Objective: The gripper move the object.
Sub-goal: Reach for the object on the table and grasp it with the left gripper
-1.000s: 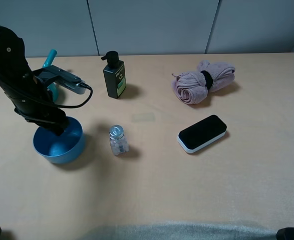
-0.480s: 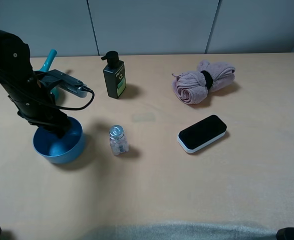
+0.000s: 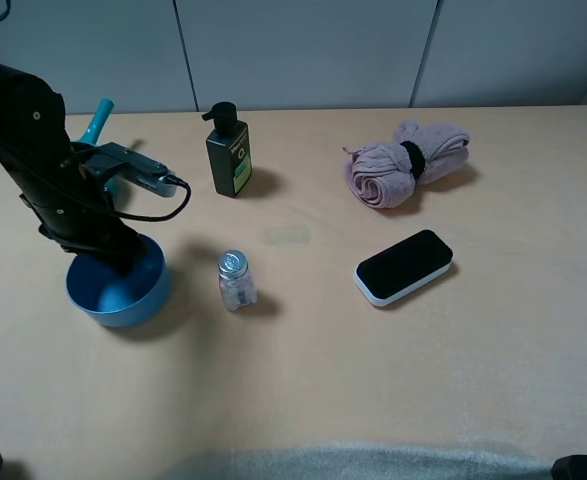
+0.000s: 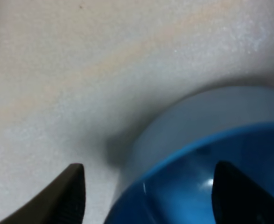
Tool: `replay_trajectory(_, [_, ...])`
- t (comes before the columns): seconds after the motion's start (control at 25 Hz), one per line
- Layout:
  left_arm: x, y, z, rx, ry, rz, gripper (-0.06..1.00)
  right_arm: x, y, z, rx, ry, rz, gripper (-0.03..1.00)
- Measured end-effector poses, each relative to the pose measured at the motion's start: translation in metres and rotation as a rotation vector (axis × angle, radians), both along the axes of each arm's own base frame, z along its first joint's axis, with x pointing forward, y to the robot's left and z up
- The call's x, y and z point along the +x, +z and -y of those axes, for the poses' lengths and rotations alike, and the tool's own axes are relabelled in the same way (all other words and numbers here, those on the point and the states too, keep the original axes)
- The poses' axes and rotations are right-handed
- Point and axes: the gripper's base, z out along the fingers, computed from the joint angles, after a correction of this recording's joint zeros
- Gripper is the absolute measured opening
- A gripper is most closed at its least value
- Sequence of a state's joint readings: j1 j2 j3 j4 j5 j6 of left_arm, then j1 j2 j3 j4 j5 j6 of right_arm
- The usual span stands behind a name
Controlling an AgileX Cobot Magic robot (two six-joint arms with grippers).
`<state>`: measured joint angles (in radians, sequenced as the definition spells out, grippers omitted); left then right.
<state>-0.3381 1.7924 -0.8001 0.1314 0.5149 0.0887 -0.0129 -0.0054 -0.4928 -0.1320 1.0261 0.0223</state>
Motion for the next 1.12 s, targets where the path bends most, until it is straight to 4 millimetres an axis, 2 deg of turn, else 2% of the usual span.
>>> replay_trajectory(0.12, [-0.0004, -0.0076, -0.0001, 0.010, 0.004, -0.027, 0.65, 0.0000, 0.0000, 0.0000, 0.000, 0.000, 0.000, 0.64])
replay_trajectory(0.92, [-0.0005, -0.0137, -0.0002, 0.017, 0.007, -0.048, 0.65, 0.0000, 0.0000, 0.0000, 0.000, 0.000, 0.000, 0.64])
replay_trajectory(1.04, [-0.0005, -0.0137, -0.0002, 0.017, 0.007, -0.048, 0.62, 0.0000, 0.0000, 0.0000, 0.000, 0.000, 0.000, 0.64])
replay_trajectory(1.12, [-0.0004, -0.0137, -0.0002, 0.017, 0.007, -0.047, 0.55, 0.0000, 0.0000, 0.0000, 0.000, 0.000, 0.000, 0.64])
